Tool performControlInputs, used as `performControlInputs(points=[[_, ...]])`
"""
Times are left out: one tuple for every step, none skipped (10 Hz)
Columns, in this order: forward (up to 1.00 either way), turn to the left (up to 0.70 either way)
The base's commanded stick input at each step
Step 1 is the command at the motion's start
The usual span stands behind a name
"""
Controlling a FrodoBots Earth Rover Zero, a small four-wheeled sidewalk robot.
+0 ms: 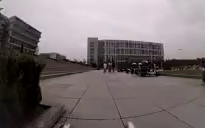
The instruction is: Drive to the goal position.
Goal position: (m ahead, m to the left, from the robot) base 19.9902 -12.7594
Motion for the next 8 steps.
performControlInputs(points=[[0.02,0.0],[0.04,0.0],[0.03,0.0],[0.01,0.0],[0.04,0.0],[0.02,0.0],[0.01,0.0],[0.0,0.0]])
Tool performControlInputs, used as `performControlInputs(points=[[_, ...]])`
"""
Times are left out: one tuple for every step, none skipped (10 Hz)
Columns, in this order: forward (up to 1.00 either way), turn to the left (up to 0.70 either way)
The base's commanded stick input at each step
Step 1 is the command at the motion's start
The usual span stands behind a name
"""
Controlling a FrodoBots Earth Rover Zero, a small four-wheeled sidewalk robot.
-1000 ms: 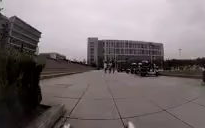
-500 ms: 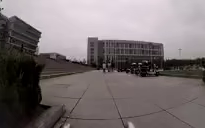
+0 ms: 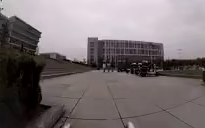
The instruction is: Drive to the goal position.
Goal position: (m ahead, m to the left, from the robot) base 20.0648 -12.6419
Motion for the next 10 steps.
performControlInputs(points=[[0.01,0.0],[0.02,0.0],[0.0,0.0],[0.0,0.0],[0.0,0.0],[0.0,0.0],[0.0,0.0],[0.02,0.0],[0.02,0.0],[0.0,0.0]])
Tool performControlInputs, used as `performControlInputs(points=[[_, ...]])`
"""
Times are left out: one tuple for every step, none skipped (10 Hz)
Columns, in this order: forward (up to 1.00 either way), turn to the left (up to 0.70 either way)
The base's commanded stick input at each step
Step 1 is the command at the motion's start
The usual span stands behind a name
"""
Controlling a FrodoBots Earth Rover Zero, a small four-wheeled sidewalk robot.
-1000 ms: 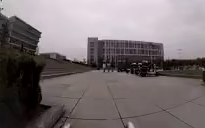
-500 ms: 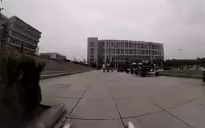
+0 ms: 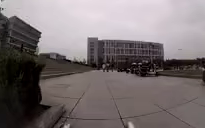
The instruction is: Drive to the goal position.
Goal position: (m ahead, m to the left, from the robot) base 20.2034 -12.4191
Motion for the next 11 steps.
performControlInputs(points=[[0.02,0.0],[0.02,0.0],[0.0,0.0],[0.0,0.0],[0.02,0.0],[0.04,0.0],[0.02,0.0],[0.11,0.0],[0.7,0.0],[0.7,0.0],[0.7,0.0]])
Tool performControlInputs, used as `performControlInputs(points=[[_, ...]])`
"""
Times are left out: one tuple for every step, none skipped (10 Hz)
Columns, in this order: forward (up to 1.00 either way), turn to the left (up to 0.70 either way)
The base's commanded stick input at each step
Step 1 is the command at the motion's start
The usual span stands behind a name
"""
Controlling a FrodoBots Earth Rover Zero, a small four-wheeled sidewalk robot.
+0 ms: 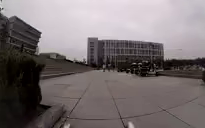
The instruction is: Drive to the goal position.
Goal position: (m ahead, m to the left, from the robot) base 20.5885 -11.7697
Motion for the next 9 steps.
performControlInputs(points=[[0.7,0.0],[0.7,0.0],[0.7,0.0],[0.7,0.0],[0.7,0.0],[0.7,0.0],[0.7,0.0],[0.7,0.0],[0.7,0.0]])
